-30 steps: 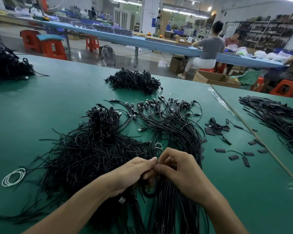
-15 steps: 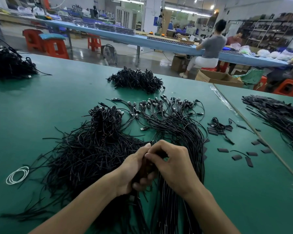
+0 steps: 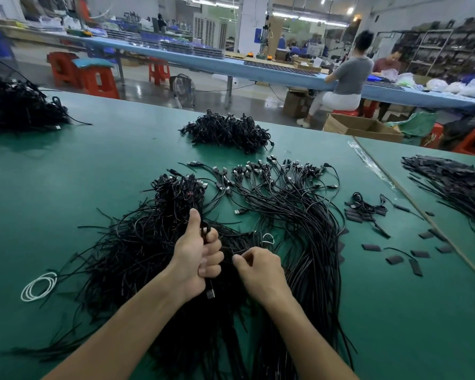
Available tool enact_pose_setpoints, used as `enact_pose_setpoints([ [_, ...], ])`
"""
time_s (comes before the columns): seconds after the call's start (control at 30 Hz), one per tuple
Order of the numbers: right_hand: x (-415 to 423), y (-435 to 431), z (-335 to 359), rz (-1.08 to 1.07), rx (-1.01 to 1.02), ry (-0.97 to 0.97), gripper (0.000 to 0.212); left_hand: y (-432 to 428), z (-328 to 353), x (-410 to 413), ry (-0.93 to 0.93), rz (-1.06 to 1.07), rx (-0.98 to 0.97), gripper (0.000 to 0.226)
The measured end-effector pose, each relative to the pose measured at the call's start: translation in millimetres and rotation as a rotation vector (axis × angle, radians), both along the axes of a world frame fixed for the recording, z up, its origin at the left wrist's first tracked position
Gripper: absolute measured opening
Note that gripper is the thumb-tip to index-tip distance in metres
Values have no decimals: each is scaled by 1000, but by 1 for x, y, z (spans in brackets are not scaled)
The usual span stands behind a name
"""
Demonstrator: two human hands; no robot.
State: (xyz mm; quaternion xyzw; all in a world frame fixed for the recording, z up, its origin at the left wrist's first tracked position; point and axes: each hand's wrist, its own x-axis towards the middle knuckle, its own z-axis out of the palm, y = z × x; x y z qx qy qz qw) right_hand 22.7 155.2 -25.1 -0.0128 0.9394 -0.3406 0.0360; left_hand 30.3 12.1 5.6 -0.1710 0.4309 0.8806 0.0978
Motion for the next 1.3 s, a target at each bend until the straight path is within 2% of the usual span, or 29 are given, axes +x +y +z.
enact_pose_setpoints([
  [0.1, 2, -10, 2, -27, 104, 13, 20, 2, -4, 0, 20, -43, -45, 64],
  [0.2, 4, -8, 8, -51, 109, 31, 16, 3, -6, 0, 60, -63, -171, 60],
  [0.33, 6, 10, 23, -56, -6, 13, 17, 6, -3, 0, 102, -68, -301, 55],
  [0.4, 8, 21, 34, -77, -75, 98, 19, 9, -1, 2, 131, -68, -338, 57],
  [0.53, 20, 29, 55, -75, -231, 263, 12, 21, 2, 7, 155, -96, -423, 76],
  [0.63, 30, 26, 66, -16, -276, 313, 8, 27, 6, 11, 199, -138, -497, 65],
  [0.73, 34, 25, 75, 2, -296, 356, 10, 29, 10, 14, 248, -159, -476, 24],
  [0.8, 37, 25, 79, 0, -287, 380, 11, 29, 13, 16, 267, -167, -441, 15],
  [1.03, 47, 32, 82, 177, -179, 377, 16, 34, 15, 19, 439, -142, -401, 46],
  [1.23, 53, 37, 79, 262, -164, 405, 15, 39, 12, 19, 375, -151, -306, 51],
  [1.3, 54, 38, 78, 287, -90, 455, 13, 43, 11, 21, 324, -177, -252, 52],
])
